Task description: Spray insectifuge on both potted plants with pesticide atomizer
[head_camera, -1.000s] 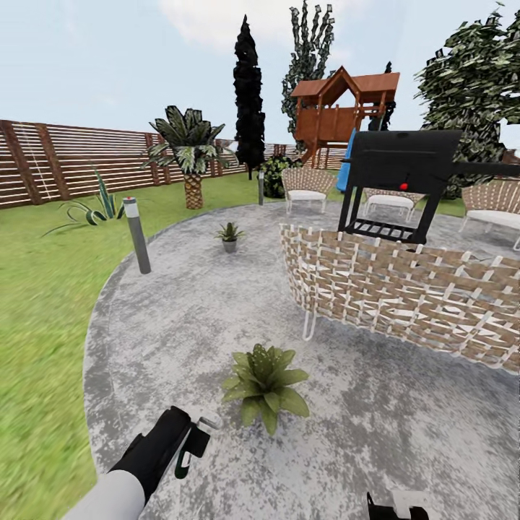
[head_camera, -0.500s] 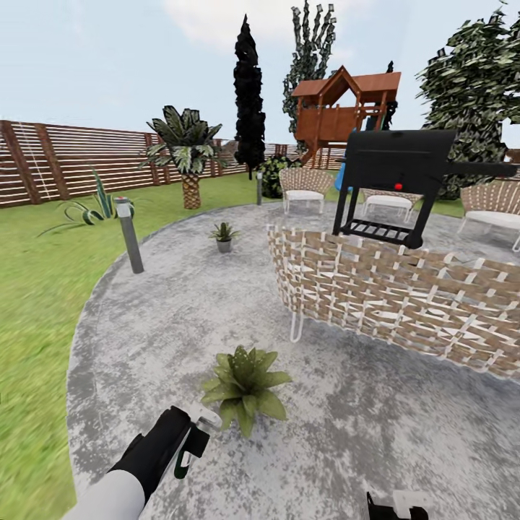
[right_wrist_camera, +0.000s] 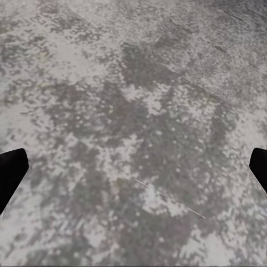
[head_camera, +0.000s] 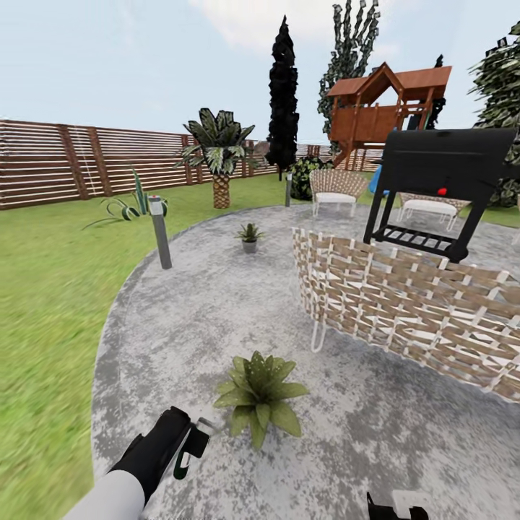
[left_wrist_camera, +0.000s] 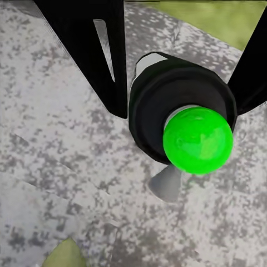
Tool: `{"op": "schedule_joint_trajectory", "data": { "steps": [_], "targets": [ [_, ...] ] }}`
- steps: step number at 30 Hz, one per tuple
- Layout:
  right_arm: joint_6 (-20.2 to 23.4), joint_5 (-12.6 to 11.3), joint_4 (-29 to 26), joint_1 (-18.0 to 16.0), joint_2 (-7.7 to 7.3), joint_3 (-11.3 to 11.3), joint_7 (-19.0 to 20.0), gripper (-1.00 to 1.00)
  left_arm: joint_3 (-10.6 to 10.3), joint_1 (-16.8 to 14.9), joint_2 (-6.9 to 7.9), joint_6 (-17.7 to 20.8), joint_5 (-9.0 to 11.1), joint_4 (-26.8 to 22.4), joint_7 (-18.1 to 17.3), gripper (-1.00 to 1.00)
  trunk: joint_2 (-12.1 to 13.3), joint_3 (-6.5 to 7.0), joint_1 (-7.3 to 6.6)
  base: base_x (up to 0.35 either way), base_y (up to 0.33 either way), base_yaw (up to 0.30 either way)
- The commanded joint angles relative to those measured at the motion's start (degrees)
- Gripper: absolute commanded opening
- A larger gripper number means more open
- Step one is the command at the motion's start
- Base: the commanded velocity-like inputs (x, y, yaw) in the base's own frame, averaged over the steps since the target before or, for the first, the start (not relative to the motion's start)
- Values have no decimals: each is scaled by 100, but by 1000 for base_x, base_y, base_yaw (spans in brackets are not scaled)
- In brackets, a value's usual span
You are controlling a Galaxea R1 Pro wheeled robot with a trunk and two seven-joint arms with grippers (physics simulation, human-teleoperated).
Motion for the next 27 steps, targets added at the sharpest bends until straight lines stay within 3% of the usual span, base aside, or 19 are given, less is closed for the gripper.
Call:
{"op": "schedule_joint_trajectory", "data": {
  "steps": [1,9,13,16,19,23,27],
  "targets": [
    [-20,61,9,-3,-2,-29,-32,100,-7,-5,-1,18,-63,6,-44,-100,-2,-5,-1,0,0,278],
    [-20,61,9,-3,-2,-35,-32,100,-19,-5,-19,22,-49,46,-68,-100,-2,-5,-1,0,0,112],
    [-20,61,9,-3,-2,-36,-32,100,-51,-97,-310,99,-53,-12,-98,-100,-2,-5,-1,0,0,2],
    [-20,61,9,-3,-2,-36,-32,100,-73,-193,-478,439,-77,-16,-101,-100,-2,-5,-1,0,0,0],
    [-20,61,12,-3,-2,-34,-32,100,-90,-144,-431,473,-112,34,-81,-100,-2,-5,-1,0,0,0],
    [-20,61,17,-3,-2,-34,-32,100,-83,-89,-73,430,-66,63,-122,-100,-2,-5,-1,0,0,0],
    [-20,61,13,-3,-2,-36,-36,100,-77,-153,-153,460,-63,-11,-110,-100,-2,-5,-1,0,0,0]
  ]
}}
